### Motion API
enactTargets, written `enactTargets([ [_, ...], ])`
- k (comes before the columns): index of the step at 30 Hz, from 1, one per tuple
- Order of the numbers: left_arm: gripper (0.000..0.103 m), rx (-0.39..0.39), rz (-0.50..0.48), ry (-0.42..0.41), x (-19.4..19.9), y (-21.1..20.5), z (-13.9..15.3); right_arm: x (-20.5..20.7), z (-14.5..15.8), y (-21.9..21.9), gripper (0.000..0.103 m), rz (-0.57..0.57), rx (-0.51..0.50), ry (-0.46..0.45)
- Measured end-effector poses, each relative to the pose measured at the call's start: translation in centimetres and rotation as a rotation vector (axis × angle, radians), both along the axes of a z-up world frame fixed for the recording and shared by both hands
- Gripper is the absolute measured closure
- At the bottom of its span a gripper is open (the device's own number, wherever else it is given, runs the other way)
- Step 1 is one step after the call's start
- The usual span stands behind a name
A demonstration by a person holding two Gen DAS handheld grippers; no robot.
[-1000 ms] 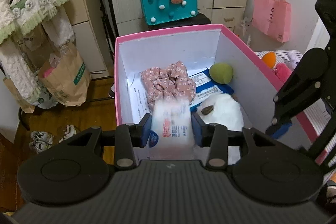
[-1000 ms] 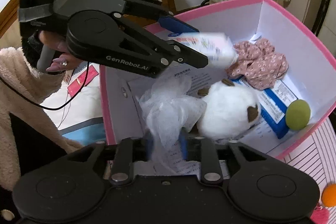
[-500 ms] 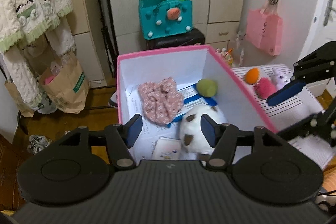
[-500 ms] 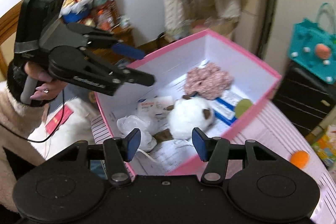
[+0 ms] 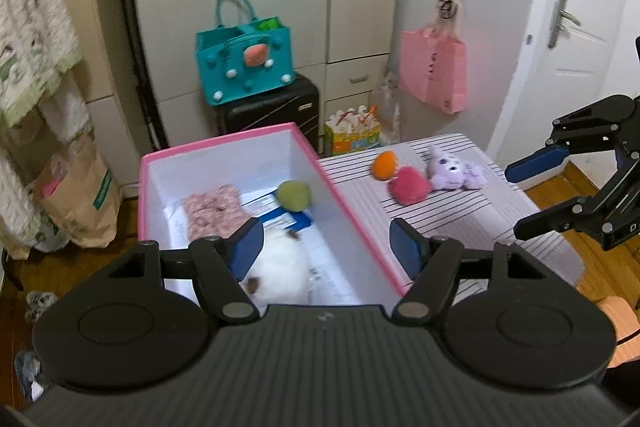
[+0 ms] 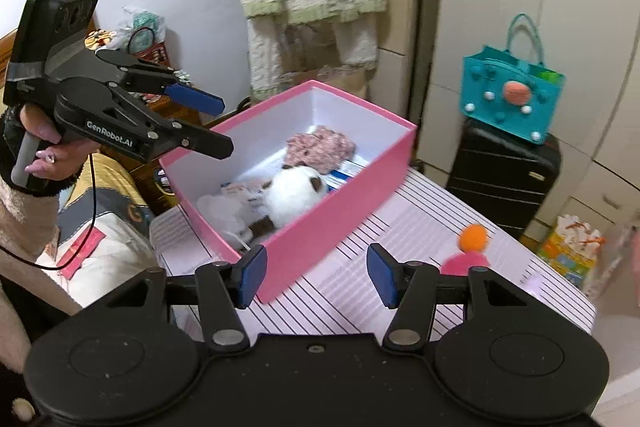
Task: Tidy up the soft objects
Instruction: 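Move both grippers back toward the pink pompom and orange ball on the table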
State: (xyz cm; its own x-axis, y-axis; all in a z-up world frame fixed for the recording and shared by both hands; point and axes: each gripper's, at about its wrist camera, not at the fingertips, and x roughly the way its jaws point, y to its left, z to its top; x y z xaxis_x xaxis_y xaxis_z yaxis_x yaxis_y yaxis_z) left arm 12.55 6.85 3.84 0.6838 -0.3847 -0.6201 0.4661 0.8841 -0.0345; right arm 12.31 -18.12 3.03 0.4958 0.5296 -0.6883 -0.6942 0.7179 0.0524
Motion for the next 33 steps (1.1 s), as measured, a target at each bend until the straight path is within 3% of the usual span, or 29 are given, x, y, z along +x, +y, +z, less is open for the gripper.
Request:
enactTargets([
  [12,0.033,0.005,-0.145,-0.012,0.2,-8.6,-1.0,-1.4,-2.4,-7.2,0.041,-0.131,0.018,-0.044],
  [18,0.033,-0.033,-0.154,-0.009,1.4,-12.0,-1.6,-0.1,-4.4,-9.8,0.041,-0.191,0.01,-0.08],
  [26,0.033,-0.064,-0.043,0.003,4.1,-14.7,-4.0,2.1,-6.1,-12.1,0.039,-0.188,0.031,-0.111],
  [33,0.033,-0.08,0.074,0.063,6.8,-16.4,-7.3,6.7,-7.2,-13.2,0.039,-0.176,0.083,-0.053],
])
